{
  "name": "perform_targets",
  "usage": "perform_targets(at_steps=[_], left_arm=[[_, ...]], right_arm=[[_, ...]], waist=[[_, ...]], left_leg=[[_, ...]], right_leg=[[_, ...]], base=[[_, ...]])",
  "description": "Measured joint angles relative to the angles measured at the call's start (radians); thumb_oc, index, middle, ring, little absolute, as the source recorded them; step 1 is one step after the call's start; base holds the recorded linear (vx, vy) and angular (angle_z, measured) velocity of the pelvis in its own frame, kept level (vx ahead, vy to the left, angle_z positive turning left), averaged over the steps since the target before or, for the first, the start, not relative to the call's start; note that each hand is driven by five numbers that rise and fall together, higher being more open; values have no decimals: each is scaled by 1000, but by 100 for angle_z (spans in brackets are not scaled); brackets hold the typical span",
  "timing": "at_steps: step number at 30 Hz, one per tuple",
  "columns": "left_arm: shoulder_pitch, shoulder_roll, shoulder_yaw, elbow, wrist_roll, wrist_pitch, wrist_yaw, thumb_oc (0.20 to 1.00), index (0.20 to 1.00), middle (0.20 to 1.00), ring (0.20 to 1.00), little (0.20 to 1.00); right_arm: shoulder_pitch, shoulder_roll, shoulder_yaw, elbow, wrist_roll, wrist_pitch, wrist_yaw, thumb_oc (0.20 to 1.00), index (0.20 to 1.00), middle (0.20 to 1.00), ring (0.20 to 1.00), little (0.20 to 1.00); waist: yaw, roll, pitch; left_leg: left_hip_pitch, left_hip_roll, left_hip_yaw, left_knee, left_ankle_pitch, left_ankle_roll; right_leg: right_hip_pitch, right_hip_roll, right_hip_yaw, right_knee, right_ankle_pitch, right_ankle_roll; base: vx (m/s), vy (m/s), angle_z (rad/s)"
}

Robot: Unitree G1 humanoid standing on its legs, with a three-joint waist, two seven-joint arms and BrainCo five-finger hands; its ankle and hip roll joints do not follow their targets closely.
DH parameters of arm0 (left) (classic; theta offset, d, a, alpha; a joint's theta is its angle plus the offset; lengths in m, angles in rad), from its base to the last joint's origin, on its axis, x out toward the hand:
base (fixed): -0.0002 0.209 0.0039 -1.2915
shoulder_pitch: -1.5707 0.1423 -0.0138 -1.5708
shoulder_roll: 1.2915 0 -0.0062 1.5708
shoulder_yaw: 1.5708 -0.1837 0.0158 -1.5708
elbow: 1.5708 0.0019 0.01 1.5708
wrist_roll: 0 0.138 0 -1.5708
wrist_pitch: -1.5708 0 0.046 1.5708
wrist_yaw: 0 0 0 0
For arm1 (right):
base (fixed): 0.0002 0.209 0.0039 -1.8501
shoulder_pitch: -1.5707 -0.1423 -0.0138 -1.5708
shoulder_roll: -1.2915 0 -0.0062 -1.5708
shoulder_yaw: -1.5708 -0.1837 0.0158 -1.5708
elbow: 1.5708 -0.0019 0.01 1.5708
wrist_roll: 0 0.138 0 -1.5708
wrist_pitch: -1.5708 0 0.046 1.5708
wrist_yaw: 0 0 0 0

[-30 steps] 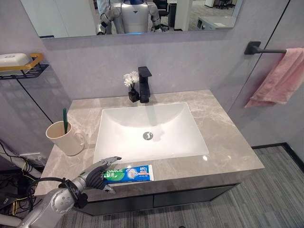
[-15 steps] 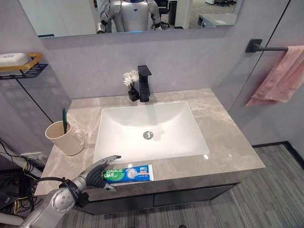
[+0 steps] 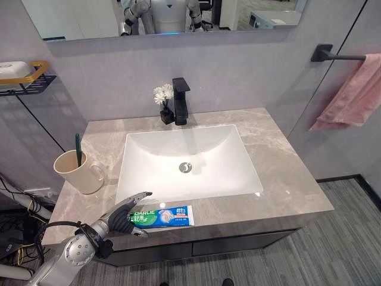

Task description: Put brush and paste in cup on sink, flatten towel.

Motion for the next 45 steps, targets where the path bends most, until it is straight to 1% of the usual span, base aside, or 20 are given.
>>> perform_targets(at_steps=[3,4,5,6,7,8,10,15,20,22,27,31,33,38,41,42,43,44,45], left_arm=[[0,-9,0,-1,-24,4,0,1000,1000,1000,1000,1000],[0,-17,1,-1,-37,4,1,865,865,865,865,865],[0,-19,1,-2,-38,5,0,793,793,793,793,793],[0,-19,1,-3,-38,5,0,774,774,774,774,774],[0,-19,1,-5,-38,5,-1,583,583,583,583,583],[0,-19,1,-9,-38,5,-1,492,492,492,492,492],[-4,-19,3,-11,-38,6,7,200,200,200,200,200],[-35,-14,32,-12,-23,10,13,200,200,200,200,200],[-63,6,31,-16,57,4,8,200,200,200,200,200],[-68,19,27,-25,90,2,5,200,200,200,200,200],[-78,35,22,-24,123,1,-8,200,200,200,200,200],[-79,35,22,-24,123,1,-7,200,200,200,200,200],[-79,35,21,-24,123,1,-5,200,200,200,200,200],[-84,36,21,-23,156,-17,12,200,200,200,200,200],[-116,42,23,-22,181,-22,48,200,200,200,200,200],[-124,42,26,-22,194,-24,56,200,200,200,200,200],[-150,42,28,-22,208,-25,85,200,200,200,200,200],[-170,41,35,-21,214,-34,113,200,200,200,200,200],[-193,41,38,-21,215,-39,136,200,200,200,200,200]], right_arm=[[-4,5,0,14,-1,0,0,1000,1000,1000,1000,1000],[-5,6,0,19,-1,0,0,1000,1000,1000,1000,1000],[-5,6,0,19,-1,0,0,1000,1000,1000,1000,1000],[-5,6,0,19,-1,0,-1,1000,1000,1000,1000,1000],[-6,6,0,19,-1,0,-1,1000,1000,1000,1000,1000],[-6,6,0,19,-1,0,-1,1000,1000,1000,1000,1000],[-6,6,0,19,-1,0,-1,1000,1000,1000,1000,1000],[-9,7,0,17,-1,0,0,1000,1000,1000,1000,1000],[-20,6,0,11,0,0,0,1000,1000,1000,1000,1000],[-23,6,1,11,0,0,-1,1000,1000,1000,1000,1000],[-36,6,1,11,0,0,-1,1000,1000,1000,1000,1000],[-39,6,0,17,2,1,-2,1000,1000,1000,1000,1000],[-39,6,-7,20,26,3,-7,1000,1000,1000,1000,1000],[-56,-1,-117,47,120,4,-27,1000,1000,1000,1000,1000],[-76,-23,-232,80,225,16,-39,1000,1000,1000,1000,1000],[-79,-27,-310,92,286,18,-35,1000,1000,1000,1000,1000],[-87,-45,-438,105,427,18,-40,1000,1000,1000,1000,1000],[-102,-77,-485,92,542,23,-42,1000,1000,1000,1000,1000],[-104,-106,-591,101,639,16,-49,1000,1000,1000,1000,1000]], waist=[[0,0,0],[0,0,0],[0,1,0],[0,1,0],[-1,1,0],[-1,1,0],[0,1,0],[-7,-1,-1],[-23,0,0],[-23,-1,0],[-24,0,2],[-23,0,2],[-23,0,2],[-27,-6,-3],[-26,-16,-13],[-27,-18,-15],[-28,-20,-17],[-29,-25,-23],[-37,-27,-27]], left_leg=[[0,0,0,0,0,0],[0,0,0,0,0,0],[0,0,0,0,0,0],[0,0,0,0,0,0],[0,0,0,0,0,0],[0,0,0,0,0,0],[0,1,0,0,0,0],[1,11,2,0,1,-1],[3,16,4,1,1,-3],[4,16,4,1,1,-3],[20,17,13,0,-2,-8],[22,17,17,0,-4,-8],[29,17,20,0,-5,-8],[35,17,24,0,-5,-7],[37,17,24,0,-5,-7],[37,17,24,1,-4,-7],[39,16,24,0,-4,-7],[41,16,24,0,-5,-7],[43,15,25,0,-5,-7]], right_leg=[[0,0,0,0,0,0],[0,0,0,0,0,0],[0,0,0,0,0,0],[0,0,0,0,0,0],[0,0,0,0,0,0],[0,0,0,0,0,0],[0,1,0,0,0,0],[0,11,0,0,-3,-7],[1,16,0,0,-3,-8],[2,16,0,1,-3,-8],[13,16,3,0,-5,-7],[14,16,7,0,-6,-8],[18,16,11,0,-6,-8],[21,17,16,0,-5,-9],[23,17,17,0,-4,-9],[23,17,17,0,-4,-9],[24,16,16,0,-3,-8],[27,16,17,3,-3,-8],[29,15,18,0,-3,-7]], base=[[0,0,0],[0,0,0],[0,0,0],[0,0,0],[0,0,0],[0,0,0],[0,0,0],[0,0,0],[0,0,0],[0,0,0],[-3,11,-4],[-1,4,-1],[-17,8,-5],[-5,0,-2],[0,0,0],[-41,-5,1],[-43,-5,0],[0,0,0],[0,0,0]])
